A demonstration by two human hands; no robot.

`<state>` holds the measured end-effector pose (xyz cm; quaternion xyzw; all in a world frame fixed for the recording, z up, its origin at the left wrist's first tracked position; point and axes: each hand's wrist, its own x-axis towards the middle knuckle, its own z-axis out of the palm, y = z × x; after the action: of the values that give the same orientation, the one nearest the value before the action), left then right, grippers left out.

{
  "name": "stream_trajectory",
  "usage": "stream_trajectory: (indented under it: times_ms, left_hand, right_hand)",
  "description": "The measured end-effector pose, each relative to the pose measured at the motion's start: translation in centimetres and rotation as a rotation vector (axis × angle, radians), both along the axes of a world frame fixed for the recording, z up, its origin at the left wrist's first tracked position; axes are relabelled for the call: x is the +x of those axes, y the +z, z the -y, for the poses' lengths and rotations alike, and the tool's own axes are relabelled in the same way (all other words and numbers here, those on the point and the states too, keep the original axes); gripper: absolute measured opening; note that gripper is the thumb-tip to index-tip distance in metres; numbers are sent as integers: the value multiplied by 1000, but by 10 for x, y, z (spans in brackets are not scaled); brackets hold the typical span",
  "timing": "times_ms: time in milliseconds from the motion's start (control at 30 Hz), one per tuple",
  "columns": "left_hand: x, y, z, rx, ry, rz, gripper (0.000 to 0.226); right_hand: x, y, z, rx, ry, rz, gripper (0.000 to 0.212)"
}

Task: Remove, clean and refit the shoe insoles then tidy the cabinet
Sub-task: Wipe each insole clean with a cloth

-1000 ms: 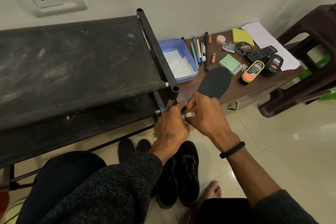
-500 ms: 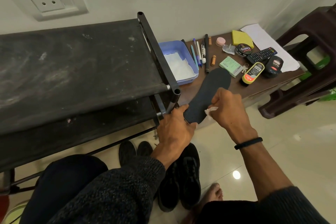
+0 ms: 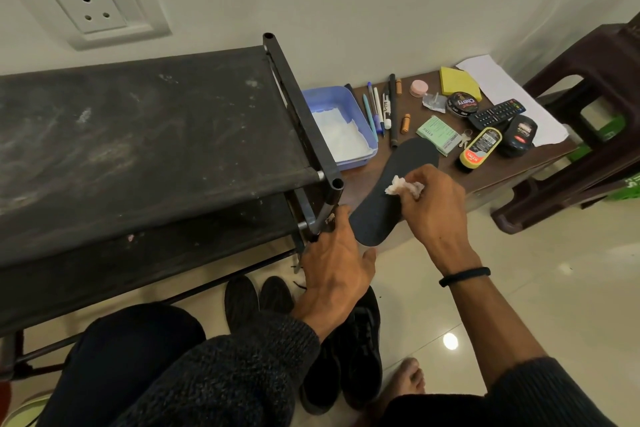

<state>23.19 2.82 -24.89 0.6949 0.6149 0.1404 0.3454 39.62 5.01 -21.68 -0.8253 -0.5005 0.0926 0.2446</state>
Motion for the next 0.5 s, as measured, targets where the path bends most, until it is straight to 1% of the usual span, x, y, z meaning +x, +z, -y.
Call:
stream_trajectory:
  times_ms: [100,233,300,333,367,467,500]
  left_hand:
    - [0,2,0,18,7,2,73]
    - [0,2,3,14,17,37,63]
    - [-1,2,2,4,21,48,61]
    - [-1,2,2,-6,24,56,61]
    - [-1,3,2,-18,24,64,61]
    - [-1,5,1,-36,24,70,61]
    - [-1,5,1,-37,27,68,60]
  right_hand:
    - [-8,-4,-1,-12,69,42,15]
    - [-21,-7,-3,-177,172,104,17]
    - [-25,-6,-3,-221,188,88,37]
    - [-27,-7,-2,-222,183,80,43]
    - [-29,-7,-1,-205,184,88,42]
    - [-32,-12,1,-105,240,123,17]
    - [-33,-14,1,-83,268,119,14]
